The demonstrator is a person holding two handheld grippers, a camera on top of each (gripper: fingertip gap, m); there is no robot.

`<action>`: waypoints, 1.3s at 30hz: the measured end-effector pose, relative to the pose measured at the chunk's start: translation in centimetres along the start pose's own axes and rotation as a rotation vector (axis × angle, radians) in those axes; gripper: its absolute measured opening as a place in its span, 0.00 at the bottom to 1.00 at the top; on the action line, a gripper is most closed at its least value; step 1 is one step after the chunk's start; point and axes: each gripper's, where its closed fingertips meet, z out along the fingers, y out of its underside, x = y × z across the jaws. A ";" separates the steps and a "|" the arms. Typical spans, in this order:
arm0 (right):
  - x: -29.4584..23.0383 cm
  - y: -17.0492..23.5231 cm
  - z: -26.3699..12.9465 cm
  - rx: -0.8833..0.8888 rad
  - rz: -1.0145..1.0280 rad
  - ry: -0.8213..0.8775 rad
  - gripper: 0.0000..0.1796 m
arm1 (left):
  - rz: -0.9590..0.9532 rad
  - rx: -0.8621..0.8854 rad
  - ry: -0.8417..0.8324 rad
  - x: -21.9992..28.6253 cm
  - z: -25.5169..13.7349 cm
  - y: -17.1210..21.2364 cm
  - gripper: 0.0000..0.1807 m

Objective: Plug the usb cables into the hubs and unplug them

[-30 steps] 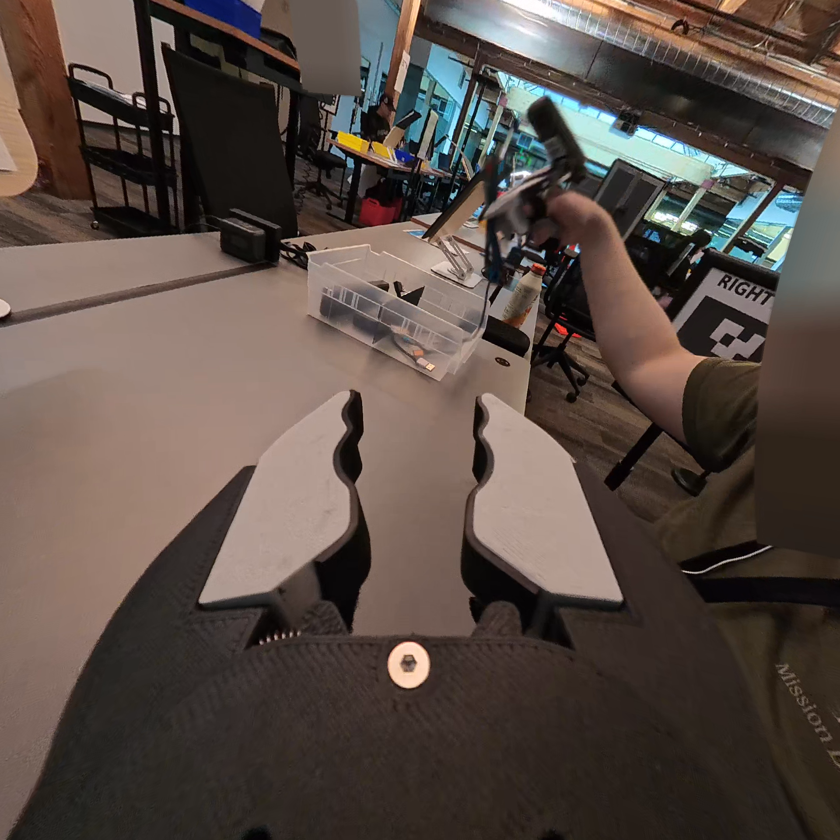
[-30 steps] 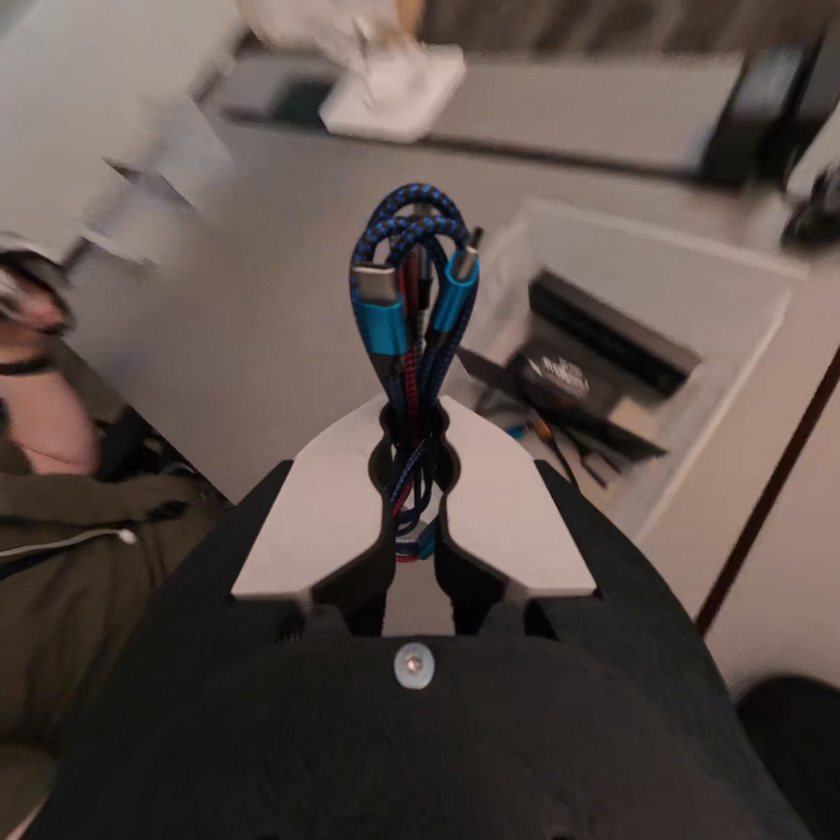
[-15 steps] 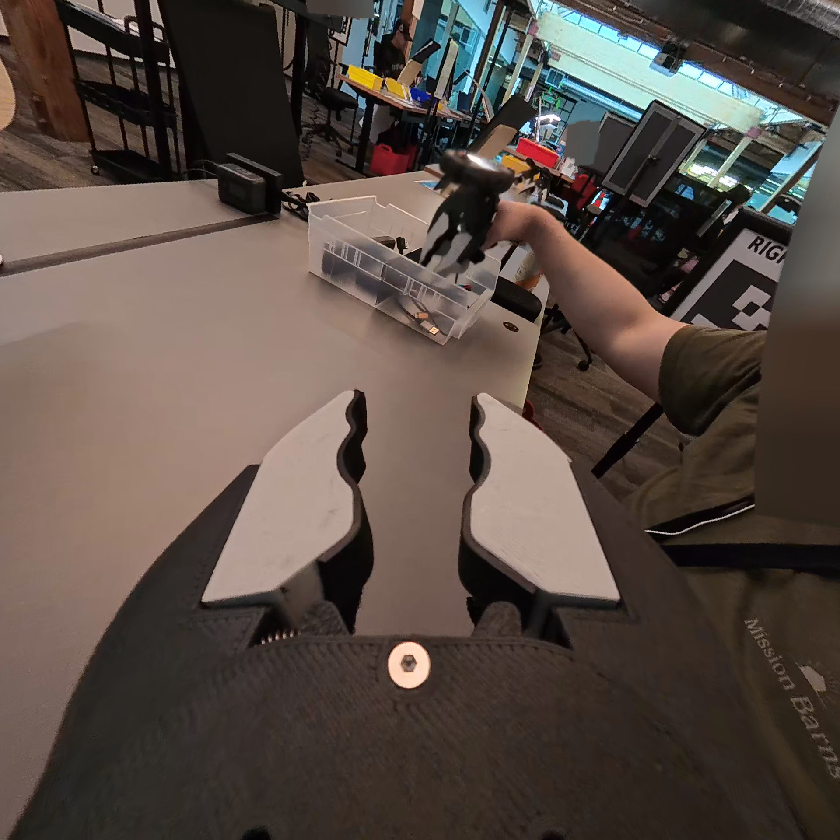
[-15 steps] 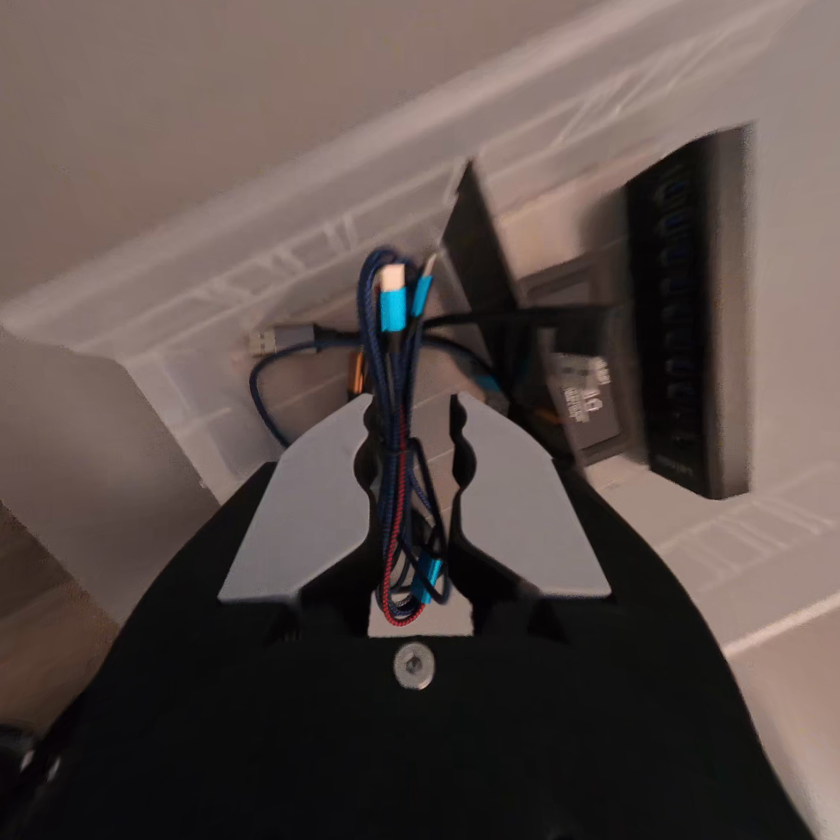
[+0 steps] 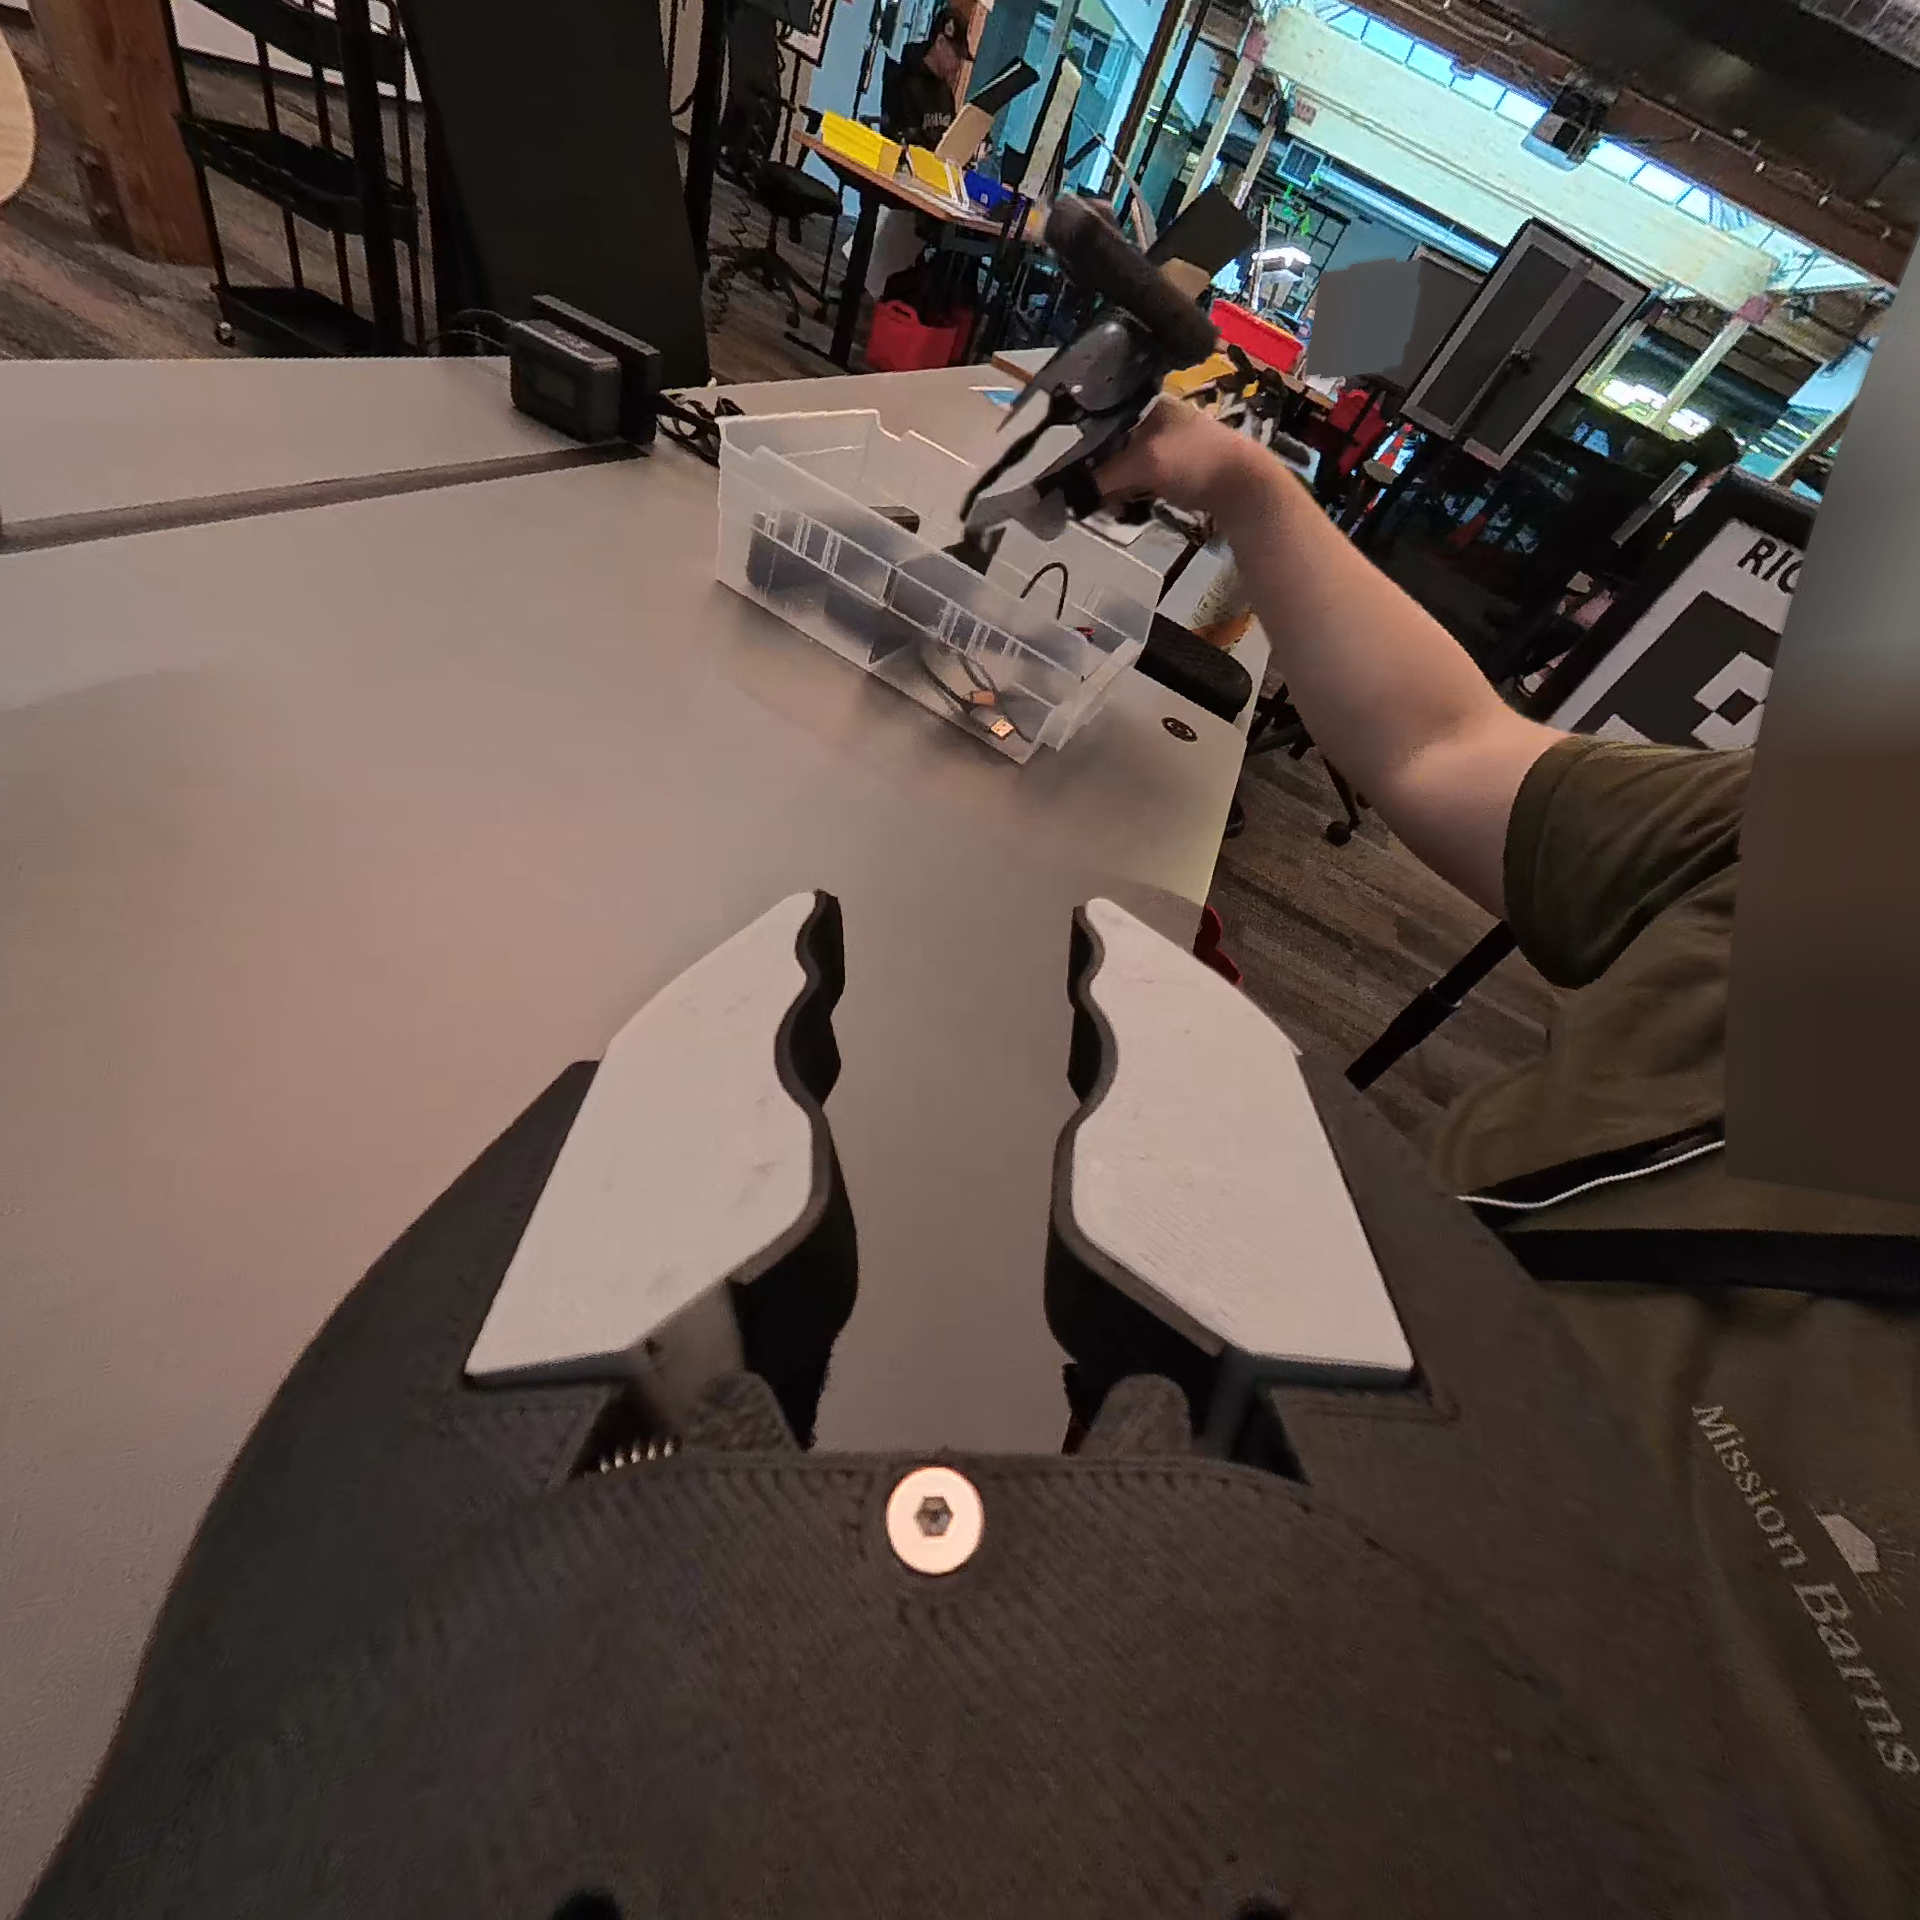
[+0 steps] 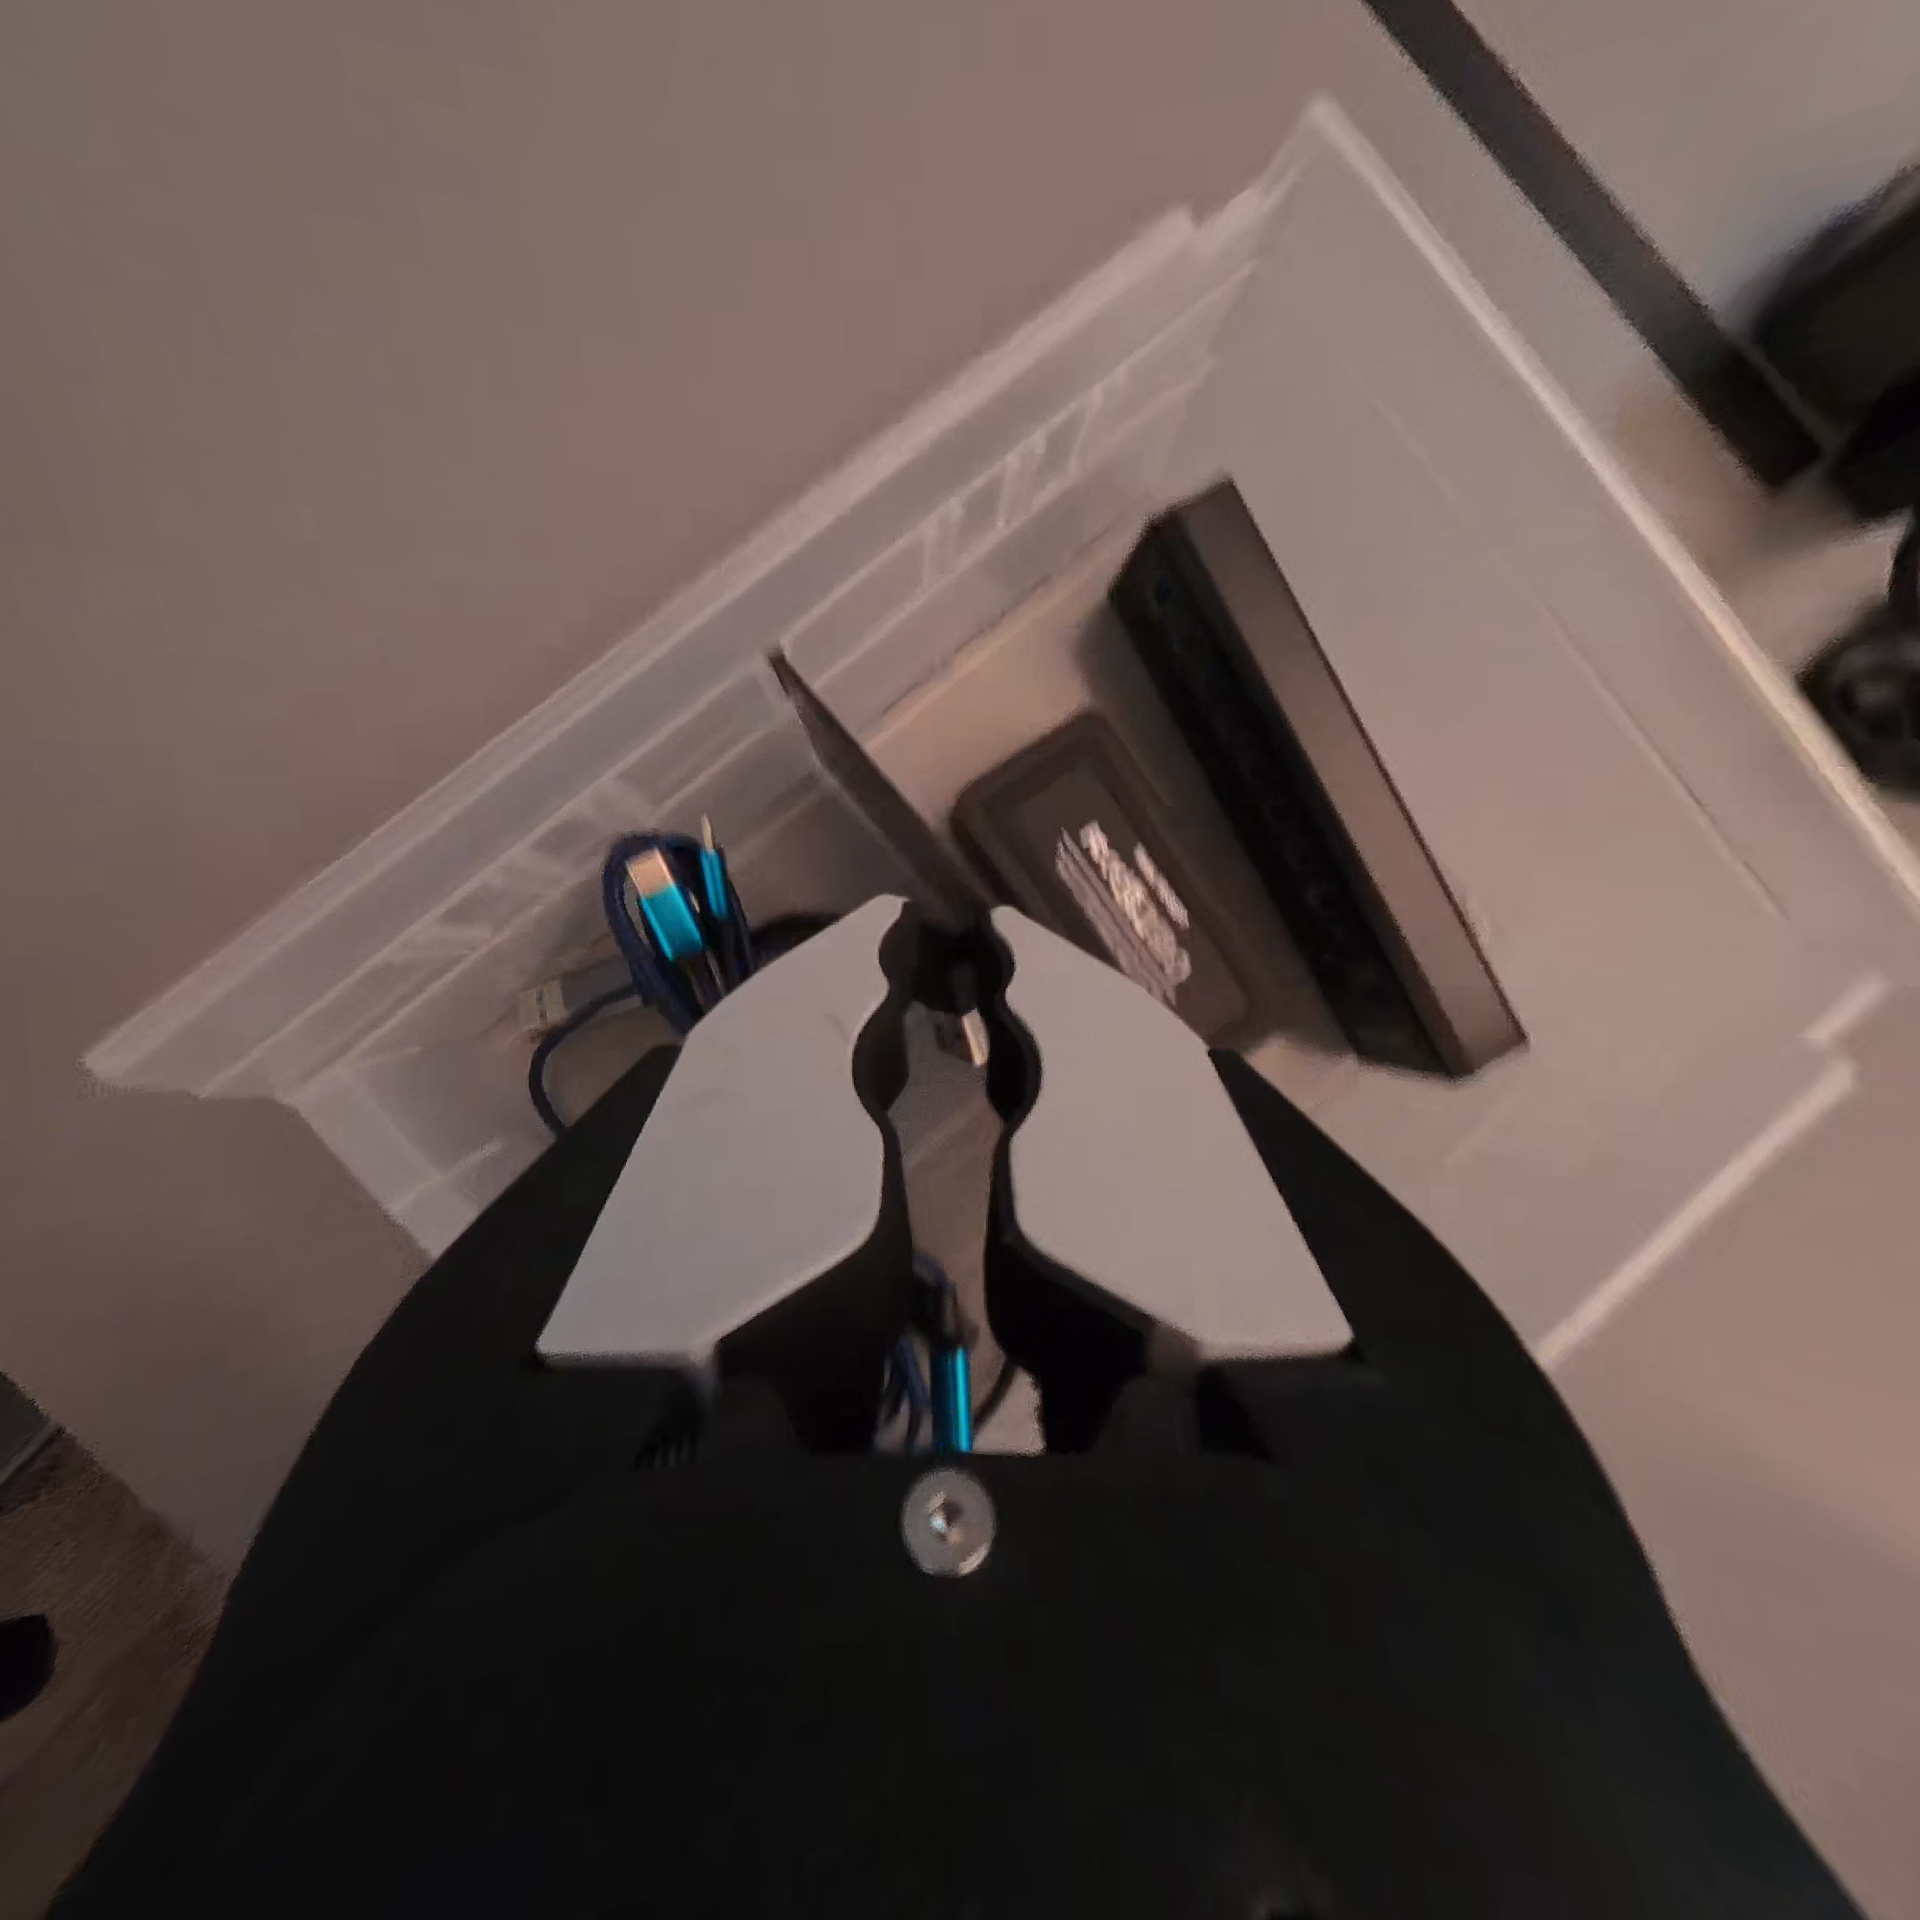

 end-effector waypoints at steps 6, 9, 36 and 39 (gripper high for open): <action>2.8 7.5 1.5 -0.283 0.148 0.148 0.00 | -0.007 0.015 0.003 -0.2 -0.4 0.2 0.22; 3.4 7.5 2.0 -0.274 0.117 0.237 0.05 | -0.015 0.037 -0.021 -0.7 -1.2 -0.2 0.22; 2.7 15.1 -2.6 -0.008 0.664 0.304 0.03 | -0.142 -0.018 -1.331 -31.8 -38.8 6.1 0.42; 2.2 15.1 -2.6 -0.010 0.670 0.310 0.03 | -0.203 -0.059 -1.212 -33.6 -38.2 7.2 0.34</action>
